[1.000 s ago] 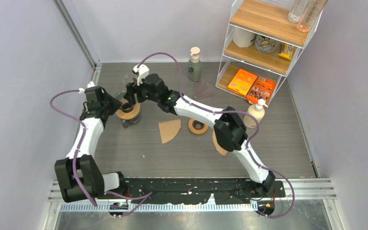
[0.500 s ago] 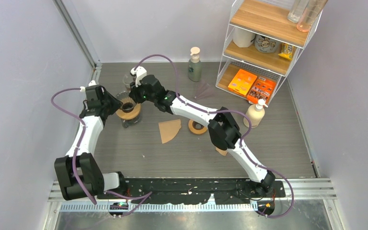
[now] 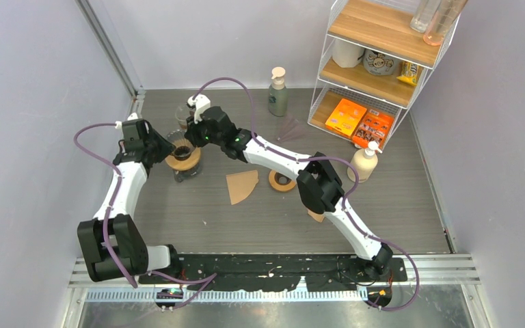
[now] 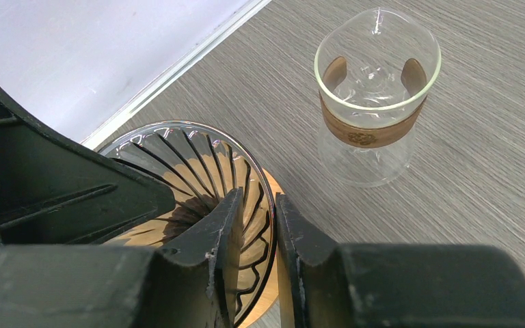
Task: Place the coffee filter in the dripper
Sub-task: Place the coffee dripper in the dripper holder.
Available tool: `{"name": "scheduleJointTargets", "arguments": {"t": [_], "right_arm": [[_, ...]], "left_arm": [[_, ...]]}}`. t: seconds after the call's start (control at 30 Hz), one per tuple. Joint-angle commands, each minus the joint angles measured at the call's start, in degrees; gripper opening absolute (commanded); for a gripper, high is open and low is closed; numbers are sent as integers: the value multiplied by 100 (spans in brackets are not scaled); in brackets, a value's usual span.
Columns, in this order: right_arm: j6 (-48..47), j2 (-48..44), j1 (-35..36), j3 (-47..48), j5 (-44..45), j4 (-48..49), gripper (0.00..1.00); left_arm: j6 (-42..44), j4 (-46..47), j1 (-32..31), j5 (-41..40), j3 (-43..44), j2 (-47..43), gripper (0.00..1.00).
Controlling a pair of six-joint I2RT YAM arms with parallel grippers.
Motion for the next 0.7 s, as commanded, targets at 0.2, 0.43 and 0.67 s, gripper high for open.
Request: {"name": "scheduleJointTargets", "arguments": {"t": [0.2, 0.43, 0.67], "right_arm": [[-206, 340, 192, -29, -389, -1476, 5], [-395, 585, 289, 374, -236, -2511, 5], [-399, 763, 346, 356, -191, -2577, 5]], "left_arm": [[228, -1387, 162, -9, -153, 726, 0], [120, -1606, 271, -136, -172, 1060, 0], [38, -1440, 348, 55, -275, 1283, 0]]}}
